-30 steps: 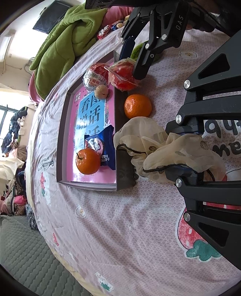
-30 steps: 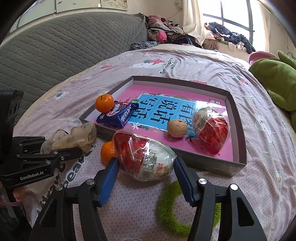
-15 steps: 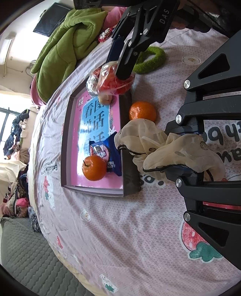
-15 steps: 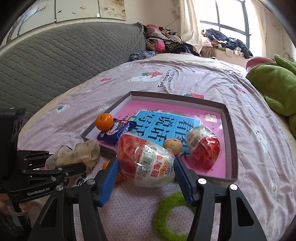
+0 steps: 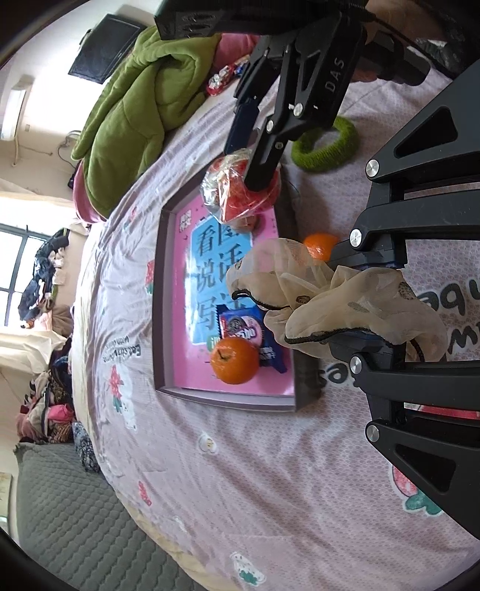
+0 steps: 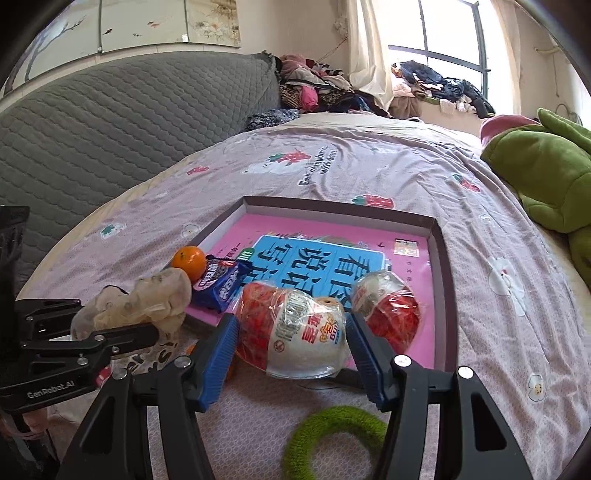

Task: Organize objects
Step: 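Lift the scrunchie and wrapped egg and carry them toward the tray with both tools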

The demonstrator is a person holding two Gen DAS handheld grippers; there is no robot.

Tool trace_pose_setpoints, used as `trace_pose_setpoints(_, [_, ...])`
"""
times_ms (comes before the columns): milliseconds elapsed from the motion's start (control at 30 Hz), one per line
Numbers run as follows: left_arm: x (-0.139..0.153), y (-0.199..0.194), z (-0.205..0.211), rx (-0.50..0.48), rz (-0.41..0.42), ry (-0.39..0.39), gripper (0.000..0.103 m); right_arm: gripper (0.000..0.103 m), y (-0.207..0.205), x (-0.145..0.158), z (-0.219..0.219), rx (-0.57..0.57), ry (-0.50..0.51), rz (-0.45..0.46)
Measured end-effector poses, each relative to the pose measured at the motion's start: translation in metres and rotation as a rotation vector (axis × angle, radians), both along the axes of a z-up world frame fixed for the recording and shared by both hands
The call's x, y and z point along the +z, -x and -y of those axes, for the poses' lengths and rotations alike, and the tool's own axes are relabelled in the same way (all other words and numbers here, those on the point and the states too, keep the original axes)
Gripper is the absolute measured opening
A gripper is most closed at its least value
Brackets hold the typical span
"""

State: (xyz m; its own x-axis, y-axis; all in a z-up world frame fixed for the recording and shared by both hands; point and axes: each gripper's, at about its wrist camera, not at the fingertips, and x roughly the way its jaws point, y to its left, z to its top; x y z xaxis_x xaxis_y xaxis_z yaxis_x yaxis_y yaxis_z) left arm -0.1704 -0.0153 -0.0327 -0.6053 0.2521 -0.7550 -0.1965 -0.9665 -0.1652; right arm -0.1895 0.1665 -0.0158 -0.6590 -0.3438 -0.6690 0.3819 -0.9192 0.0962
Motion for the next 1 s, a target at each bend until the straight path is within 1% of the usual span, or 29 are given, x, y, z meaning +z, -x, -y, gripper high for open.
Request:
trace_pose_setpoints(167, [0.009, 0.002, -0.002, -0.001, -0.014, 0.002, 0.023, 0.06, 0.004, 0.006, -0.009, -0.027, 0.01, -0.01])
trace_pose_setpoints(500, [0.028, 0.003, -0.003, 0.008, -0.046, 0.002, 0.023, 0.06, 0.007, 0.03, -0.024, -0.059, 0.036, -0.05])
trace_pose_setpoints(1000, [0.053, 0.028, -0.018, 0.019, -0.094, -0.022, 0.023, 0.06, 0.013, 0.054, -0.035, -0.061, 0.041, -0.098])
